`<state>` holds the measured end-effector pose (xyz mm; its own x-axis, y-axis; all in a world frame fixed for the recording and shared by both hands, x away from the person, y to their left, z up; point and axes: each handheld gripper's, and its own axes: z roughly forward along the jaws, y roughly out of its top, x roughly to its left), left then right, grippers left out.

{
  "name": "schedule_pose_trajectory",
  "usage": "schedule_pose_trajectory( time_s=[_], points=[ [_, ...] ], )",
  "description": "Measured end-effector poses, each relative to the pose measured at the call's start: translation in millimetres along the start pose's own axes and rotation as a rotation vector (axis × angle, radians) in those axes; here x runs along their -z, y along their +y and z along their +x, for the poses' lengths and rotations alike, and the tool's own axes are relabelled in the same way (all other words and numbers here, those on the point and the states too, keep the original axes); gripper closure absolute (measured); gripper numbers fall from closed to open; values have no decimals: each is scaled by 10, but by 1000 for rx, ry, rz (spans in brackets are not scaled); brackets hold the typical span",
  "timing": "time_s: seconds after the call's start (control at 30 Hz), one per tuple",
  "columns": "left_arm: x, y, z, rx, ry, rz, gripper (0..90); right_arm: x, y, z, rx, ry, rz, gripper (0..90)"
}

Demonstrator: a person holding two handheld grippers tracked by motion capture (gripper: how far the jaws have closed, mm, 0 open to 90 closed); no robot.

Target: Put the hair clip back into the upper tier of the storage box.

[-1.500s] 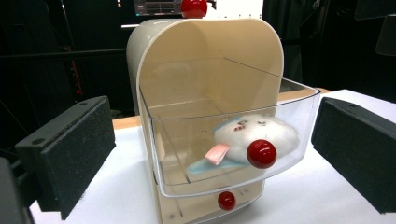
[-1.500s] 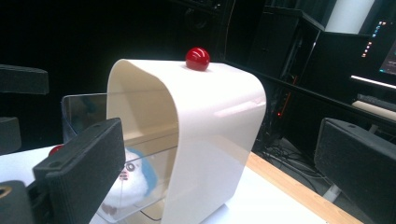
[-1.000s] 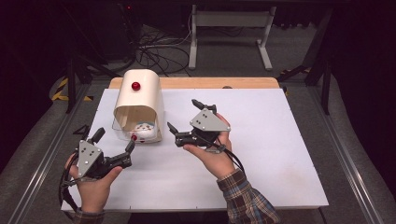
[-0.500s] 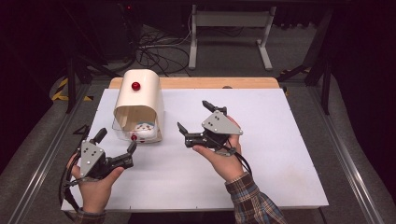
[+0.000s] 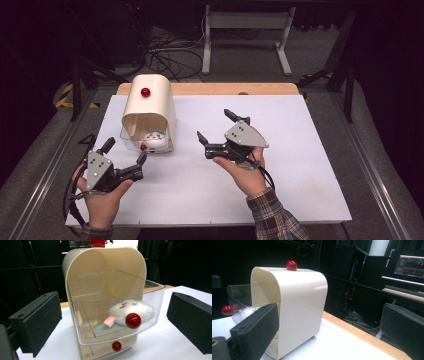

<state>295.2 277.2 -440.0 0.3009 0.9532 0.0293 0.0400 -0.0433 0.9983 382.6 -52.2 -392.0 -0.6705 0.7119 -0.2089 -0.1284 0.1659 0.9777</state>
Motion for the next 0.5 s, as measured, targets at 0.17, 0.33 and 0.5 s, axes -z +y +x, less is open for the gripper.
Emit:
schedule_pose_trajectory(
  time_s=[0.17,0.33,0.5],
  points=[
    [-4,-1,-5,-5,-1,2,4,63,-19,-39,-7,-11,-4,29],
    [-10,-2,-18,-6,-4,3,5,109,-45,-76,-20,-22,-1,27],
    [-10,-4,-15,-4,-3,3,5,150,-63,-111,-24,-30,2,28]
  ],
)
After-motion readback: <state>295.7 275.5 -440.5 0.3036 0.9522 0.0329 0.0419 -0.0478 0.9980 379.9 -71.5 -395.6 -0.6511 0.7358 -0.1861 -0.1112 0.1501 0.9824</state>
